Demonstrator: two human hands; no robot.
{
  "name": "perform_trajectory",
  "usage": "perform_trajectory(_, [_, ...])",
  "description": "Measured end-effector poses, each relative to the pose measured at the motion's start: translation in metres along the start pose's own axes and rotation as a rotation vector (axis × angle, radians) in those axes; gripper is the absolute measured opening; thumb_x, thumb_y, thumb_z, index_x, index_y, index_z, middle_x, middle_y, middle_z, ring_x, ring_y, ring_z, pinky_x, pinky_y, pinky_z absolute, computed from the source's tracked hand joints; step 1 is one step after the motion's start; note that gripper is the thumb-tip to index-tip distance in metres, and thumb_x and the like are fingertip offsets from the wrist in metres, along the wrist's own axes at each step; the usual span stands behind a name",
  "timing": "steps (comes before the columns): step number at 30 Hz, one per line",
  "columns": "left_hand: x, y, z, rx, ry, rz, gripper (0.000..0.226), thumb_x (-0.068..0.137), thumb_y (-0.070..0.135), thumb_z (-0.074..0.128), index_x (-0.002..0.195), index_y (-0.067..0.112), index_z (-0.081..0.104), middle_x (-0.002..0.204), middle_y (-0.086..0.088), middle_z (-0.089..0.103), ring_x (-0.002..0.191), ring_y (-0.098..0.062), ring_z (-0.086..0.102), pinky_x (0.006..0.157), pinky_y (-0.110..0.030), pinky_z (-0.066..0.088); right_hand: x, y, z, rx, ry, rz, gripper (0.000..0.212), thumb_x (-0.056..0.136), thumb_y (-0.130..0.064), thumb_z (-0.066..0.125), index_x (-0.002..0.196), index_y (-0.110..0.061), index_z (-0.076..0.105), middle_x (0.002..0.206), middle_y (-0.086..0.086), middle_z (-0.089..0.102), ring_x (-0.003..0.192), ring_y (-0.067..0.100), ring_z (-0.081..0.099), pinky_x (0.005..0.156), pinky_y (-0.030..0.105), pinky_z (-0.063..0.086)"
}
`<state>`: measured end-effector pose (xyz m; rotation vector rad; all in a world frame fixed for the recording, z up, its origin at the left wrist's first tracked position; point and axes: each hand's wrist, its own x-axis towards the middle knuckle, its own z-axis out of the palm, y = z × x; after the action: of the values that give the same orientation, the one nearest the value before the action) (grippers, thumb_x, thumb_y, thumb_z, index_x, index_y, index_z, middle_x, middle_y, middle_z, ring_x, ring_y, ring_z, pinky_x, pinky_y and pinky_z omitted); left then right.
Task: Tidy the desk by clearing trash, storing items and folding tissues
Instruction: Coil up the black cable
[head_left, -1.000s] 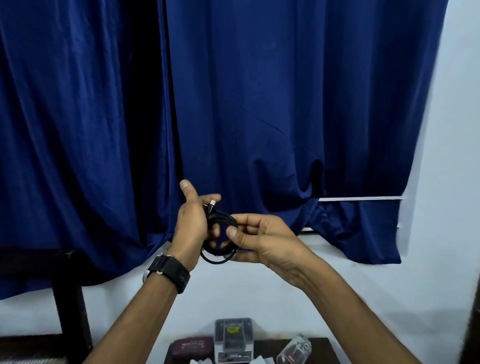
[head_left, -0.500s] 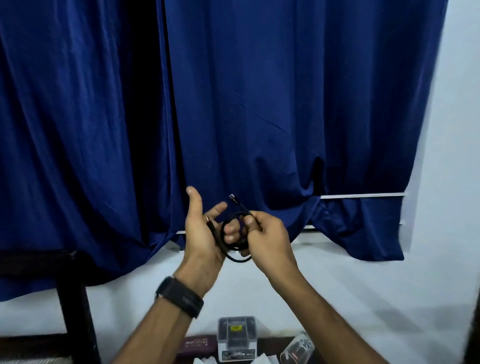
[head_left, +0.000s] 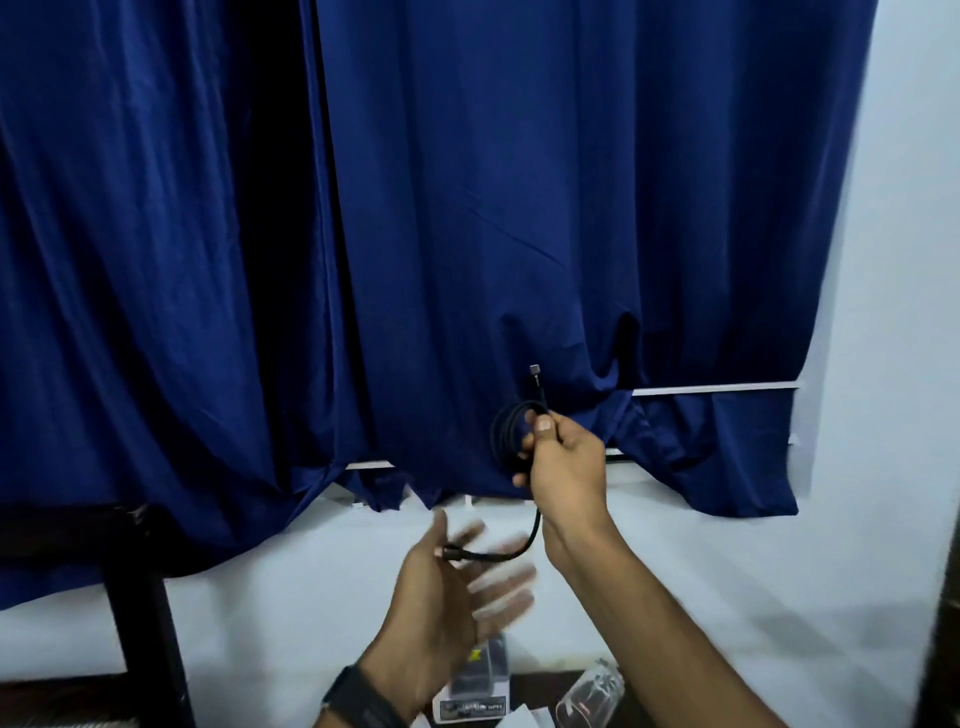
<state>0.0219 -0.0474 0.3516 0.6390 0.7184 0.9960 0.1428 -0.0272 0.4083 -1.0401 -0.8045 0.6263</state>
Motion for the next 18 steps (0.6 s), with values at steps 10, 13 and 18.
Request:
perform_trajectory(10, [0.005,0.028,-0.008,0.073,-0.074,0.367,0.033,0.106,0.0,0.042,0.136,0.014,0.044,0.097,-0.02,0.078,0.085,-0.032,0.077,0.069,-0.039,0.065,0.005,0.006,-0.009,0.05,0.027,0.013,0.028,0.109,-0.017,0.043,0.091,-0.018,0.065,0.072,-0.003,0.051,0.067,0.01,0.05,0.05,0.02,0.048])
perform_trajectory(13, [0.007,0.027,-0.004,0.374,-0.005,0.317,0.052,0.101,-0.006,0.052,0.139,0.024,0.032,0.078,-0.016,0.069,0.067,-0.027,0.066,0.066,-0.044,0.064,0.001,0.01,-0.001,0.141,-0.011,0.049,0.027,0.109,-0.015,0.043,0.096,-0.016,0.067,0.069,-0.004,0.05,0.064,0.009,0.049,0.05,0.022,0.047])
perform_trajectory(18, [-0.005,0.012,0.002,0.581,-0.057,0.047,0.056,0.101,0.038,0.061,0.14,0.021,0.025,0.079,-0.019,0.076,0.06,-0.032,0.073,0.055,-0.04,0.061,0.0,0.011,0.005,0.139,-0.016,-0.006,0.025,0.109,-0.014,0.043,0.101,-0.014,0.067,0.069,-0.004,0.049,0.06,0.006,0.05,0.049,0.021,0.046])
